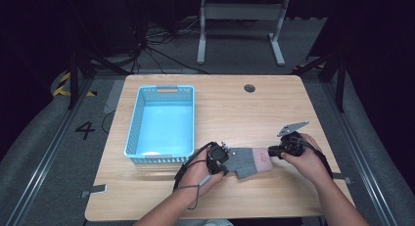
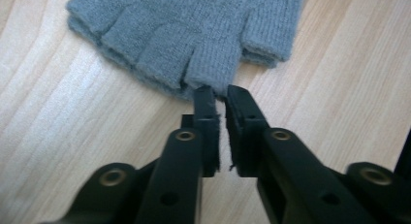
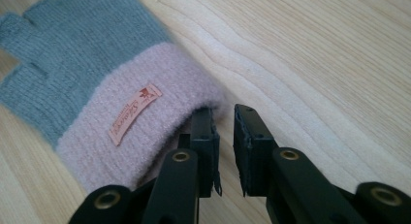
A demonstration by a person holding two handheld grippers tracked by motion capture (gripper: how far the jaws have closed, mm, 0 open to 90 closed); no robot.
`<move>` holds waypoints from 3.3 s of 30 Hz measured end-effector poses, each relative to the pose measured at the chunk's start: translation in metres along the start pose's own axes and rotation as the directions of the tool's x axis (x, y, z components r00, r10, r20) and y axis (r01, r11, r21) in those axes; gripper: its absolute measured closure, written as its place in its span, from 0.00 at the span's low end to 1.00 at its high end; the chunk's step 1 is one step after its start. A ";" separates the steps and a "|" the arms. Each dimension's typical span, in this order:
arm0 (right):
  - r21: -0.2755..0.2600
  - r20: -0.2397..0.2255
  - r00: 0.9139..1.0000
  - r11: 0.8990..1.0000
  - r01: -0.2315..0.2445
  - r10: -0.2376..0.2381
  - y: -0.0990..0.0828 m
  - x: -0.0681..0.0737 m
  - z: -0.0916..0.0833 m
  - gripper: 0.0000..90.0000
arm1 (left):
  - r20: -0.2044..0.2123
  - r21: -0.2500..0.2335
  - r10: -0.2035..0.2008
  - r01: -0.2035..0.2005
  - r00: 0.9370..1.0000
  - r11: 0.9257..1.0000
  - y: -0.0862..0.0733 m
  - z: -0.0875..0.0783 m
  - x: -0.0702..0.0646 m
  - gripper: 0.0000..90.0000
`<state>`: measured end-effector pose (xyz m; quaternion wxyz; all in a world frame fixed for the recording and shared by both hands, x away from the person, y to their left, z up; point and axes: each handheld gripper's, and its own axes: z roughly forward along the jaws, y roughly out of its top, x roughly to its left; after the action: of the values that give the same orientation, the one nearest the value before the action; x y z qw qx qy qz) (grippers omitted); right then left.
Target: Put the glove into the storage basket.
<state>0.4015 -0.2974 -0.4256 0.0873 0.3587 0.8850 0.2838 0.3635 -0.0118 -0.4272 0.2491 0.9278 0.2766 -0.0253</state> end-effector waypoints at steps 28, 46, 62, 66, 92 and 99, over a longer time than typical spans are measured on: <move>-0.051 0.034 0.995 0.994 -0.092 0.093 -0.012 -0.004 -0.040 0.66 | -0.012 -0.102 -0.003 0.002 1.000 0.995 0.024 -0.022 -0.006 0.58; -0.065 0.053 0.992 0.991 -0.113 0.116 -0.019 -0.012 -0.051 0.59 | -0.038 -0.081 0.025 -0.028 0.999 0.996 0.058 0.005 0.008 0.33; -0.067 0.044 0.992 0.991 -0.112 0.116 -0.018 -0.011 -0.050 0.59 | -0.057 -0.009 0.063 -0.064 0.996 0.998 0.067 0.036 0.003 0.27; -0.064 0.039 0.993 0.992 -0.110 0.113 -0.018 -0.010 -0.048 0.58 | -0.070 0.000 0.072 -0.072 0.995 0.997 0.067 0.040 0.001 0.25; -0.070 0.036 0.993 0.991 -0.112 0.115 -0.019 -0.010 -0.047 0.57 | -0.120 0.023 0.107 -0.105 0.987 0.994 0.067 0.044 -0.004 0.37; -0.072 0.036 0.992 0.991 -0.116 0.119 -0.019 -0.010 -0.047 0.57 | -0.108 0.027 0.131 -0.129 0.985 0.991 0.067 0.040 -0.003 0.68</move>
<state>0.3809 -0.3366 -0.3984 0.1009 0.4125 0.8499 0.3118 0.3996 -0.0806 -0.4312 0.2256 0.9462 0.2285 0.0394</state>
